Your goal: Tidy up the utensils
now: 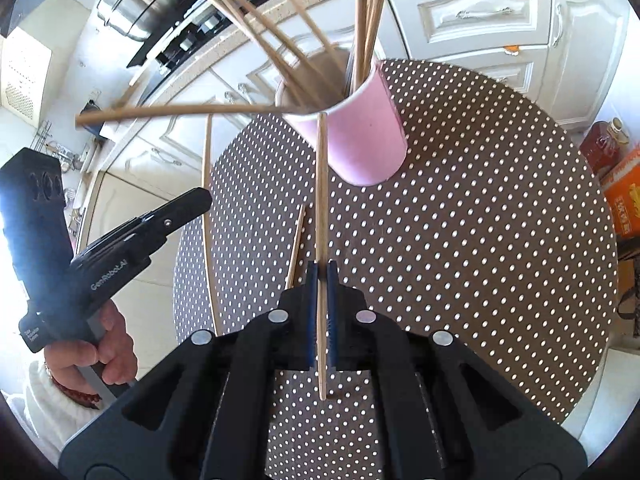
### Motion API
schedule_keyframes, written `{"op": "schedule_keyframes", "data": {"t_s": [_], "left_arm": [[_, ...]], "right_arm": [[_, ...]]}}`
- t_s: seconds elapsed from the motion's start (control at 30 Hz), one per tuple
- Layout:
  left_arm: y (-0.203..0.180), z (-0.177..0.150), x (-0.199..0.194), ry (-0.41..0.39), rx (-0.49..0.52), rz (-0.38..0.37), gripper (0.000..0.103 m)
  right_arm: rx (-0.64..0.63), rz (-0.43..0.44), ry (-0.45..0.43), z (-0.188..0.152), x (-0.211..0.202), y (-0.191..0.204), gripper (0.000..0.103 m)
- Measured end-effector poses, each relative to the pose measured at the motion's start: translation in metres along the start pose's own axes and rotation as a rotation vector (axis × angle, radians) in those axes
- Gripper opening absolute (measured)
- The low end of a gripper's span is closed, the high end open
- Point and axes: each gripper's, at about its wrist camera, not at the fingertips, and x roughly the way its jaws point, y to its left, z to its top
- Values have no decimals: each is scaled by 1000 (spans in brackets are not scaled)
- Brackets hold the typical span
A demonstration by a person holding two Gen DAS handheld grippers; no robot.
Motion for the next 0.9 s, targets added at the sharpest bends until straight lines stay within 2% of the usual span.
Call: {"op": "schedule_keyframes", "data": {"t_s": [0.03, 0.2, 0.27, 0.37, 0.43, 0.57, 0.83, 0.87, 0.9], "left_arm": [[-4, 1, 0, -2, 0, 1, 4], [-6, 0, 8, 26, 18, 16, 4], [-3, -6, 18, 53, 4, 20, 4], [4, -12, 28, 90, -17, 29, 4], [7, -17, 33, 109, -22, 42, 4], [12, -21, 39, 126, -28, 56, 4], [19, -24, 44, 155, -36, 58, 4], [19, -24, 45, 158, -38, 58, 4], [20, -24, 45, 162, -41, 57, 4]], "right_arm": [[3, 4, -2, 0, 0, -2, 0], [10, -5, 19, 5, 8, -6, 0], [19, -27, 47, 7, 19, -10, 1], [66, -135, 98, 4, 38, -20, 1], [147, -129, 132, 2, 49, -31, 1], [201, -180, 183, -2, 68, -38, 2], [244, -220, 187, 9, 89, -32, 3], [244, -227, 191, 10, 92, -31, 6], [259, -230, 197, 11, 94, -30, 19]]}}
